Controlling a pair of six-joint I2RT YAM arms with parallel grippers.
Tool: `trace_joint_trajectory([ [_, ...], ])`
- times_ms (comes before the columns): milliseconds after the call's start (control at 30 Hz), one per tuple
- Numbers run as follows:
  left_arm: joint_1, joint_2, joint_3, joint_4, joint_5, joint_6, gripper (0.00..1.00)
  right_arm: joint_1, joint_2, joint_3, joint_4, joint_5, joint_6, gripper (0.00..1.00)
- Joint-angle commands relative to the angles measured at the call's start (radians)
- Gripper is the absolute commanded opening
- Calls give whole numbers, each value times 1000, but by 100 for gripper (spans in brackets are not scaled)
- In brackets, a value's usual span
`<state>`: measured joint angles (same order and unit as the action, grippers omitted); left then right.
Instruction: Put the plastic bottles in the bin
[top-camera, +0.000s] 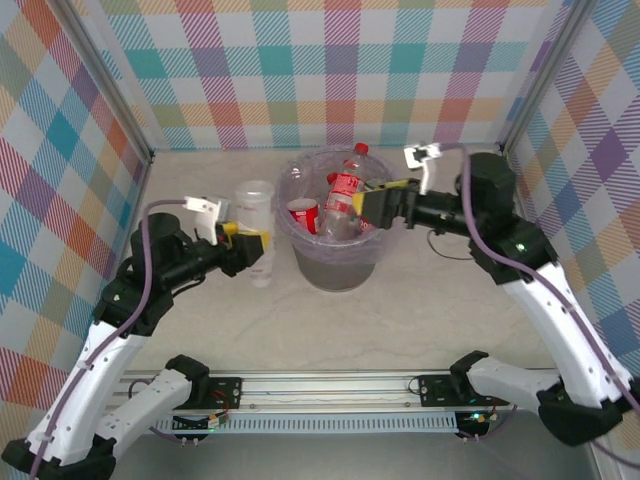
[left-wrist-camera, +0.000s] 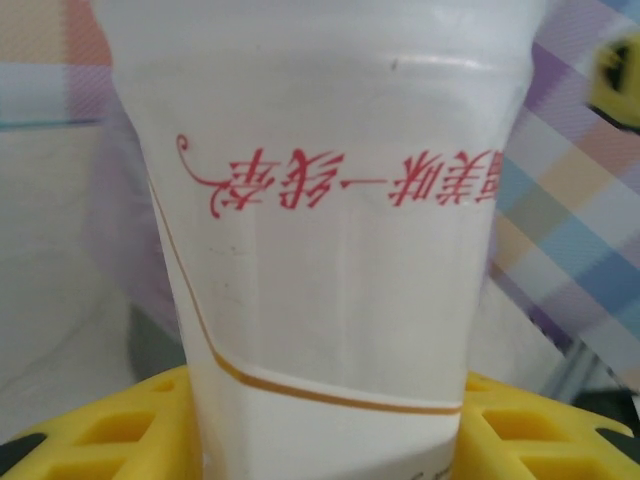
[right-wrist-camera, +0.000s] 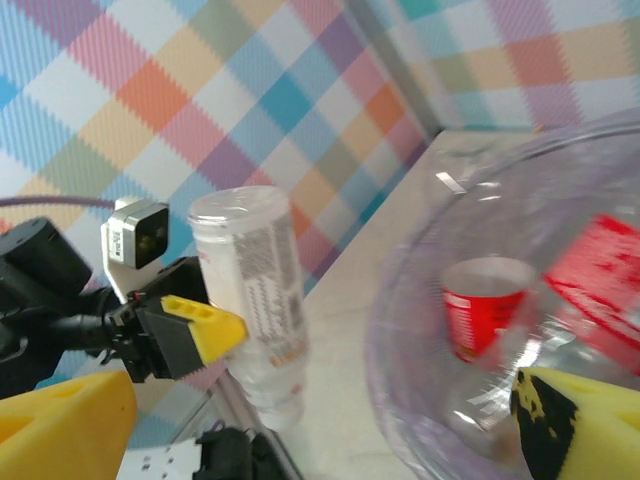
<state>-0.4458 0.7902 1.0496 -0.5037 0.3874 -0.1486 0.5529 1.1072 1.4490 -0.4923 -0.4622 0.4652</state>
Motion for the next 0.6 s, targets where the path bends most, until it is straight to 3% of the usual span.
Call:
trace_joint_trajectory([
  [0,-83,31,23,99,36,77,40,64,86,73,4,-23,-49,96],
  [200,-176,123,39,202,37,89,40,158,223,166,-1,-16,-81,98],
  [400,-216,177,65,278,38,94,39,162,303,203,-15,0,-91,100],
  [567,-222,196,81,297,49,101,39,164,332,208,-11,-10,-89,90],
])
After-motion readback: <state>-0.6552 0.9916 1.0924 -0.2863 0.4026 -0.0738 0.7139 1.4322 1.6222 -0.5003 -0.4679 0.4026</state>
